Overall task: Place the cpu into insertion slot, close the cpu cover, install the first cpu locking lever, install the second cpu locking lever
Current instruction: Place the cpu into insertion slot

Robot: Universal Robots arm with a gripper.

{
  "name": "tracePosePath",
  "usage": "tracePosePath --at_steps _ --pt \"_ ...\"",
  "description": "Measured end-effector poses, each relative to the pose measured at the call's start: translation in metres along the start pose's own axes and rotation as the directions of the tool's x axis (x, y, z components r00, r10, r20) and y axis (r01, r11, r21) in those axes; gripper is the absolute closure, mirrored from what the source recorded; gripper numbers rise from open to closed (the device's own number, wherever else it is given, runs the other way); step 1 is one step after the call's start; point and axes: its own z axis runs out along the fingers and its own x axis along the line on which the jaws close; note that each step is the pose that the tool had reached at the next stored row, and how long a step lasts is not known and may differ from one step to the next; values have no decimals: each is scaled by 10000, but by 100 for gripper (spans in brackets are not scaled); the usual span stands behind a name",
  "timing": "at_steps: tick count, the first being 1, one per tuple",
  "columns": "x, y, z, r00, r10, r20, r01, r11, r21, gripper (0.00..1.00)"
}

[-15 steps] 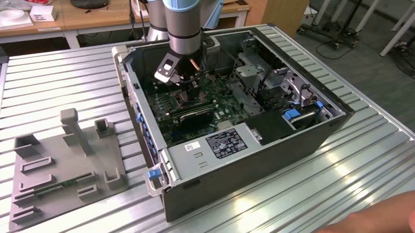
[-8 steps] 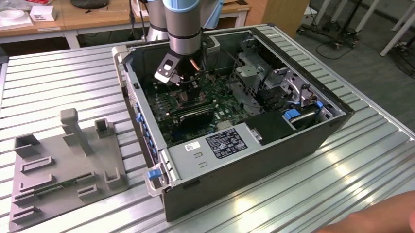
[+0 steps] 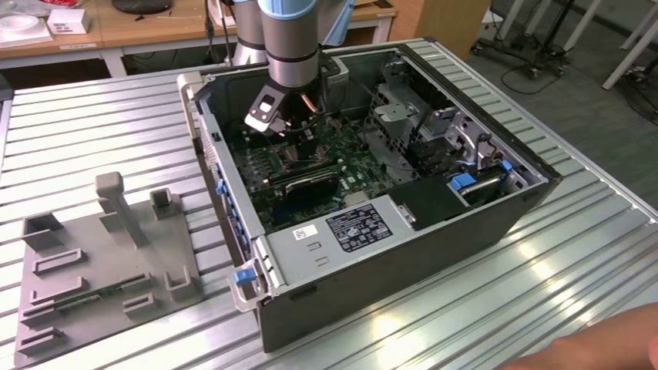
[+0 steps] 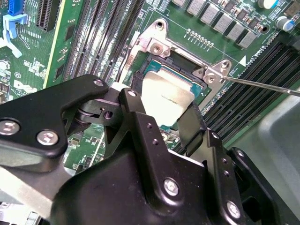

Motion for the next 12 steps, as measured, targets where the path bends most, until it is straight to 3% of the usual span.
tracePosePath --at_steps 12 --pt "0 0 3 10000 0 -2 0 10000 -2 46"
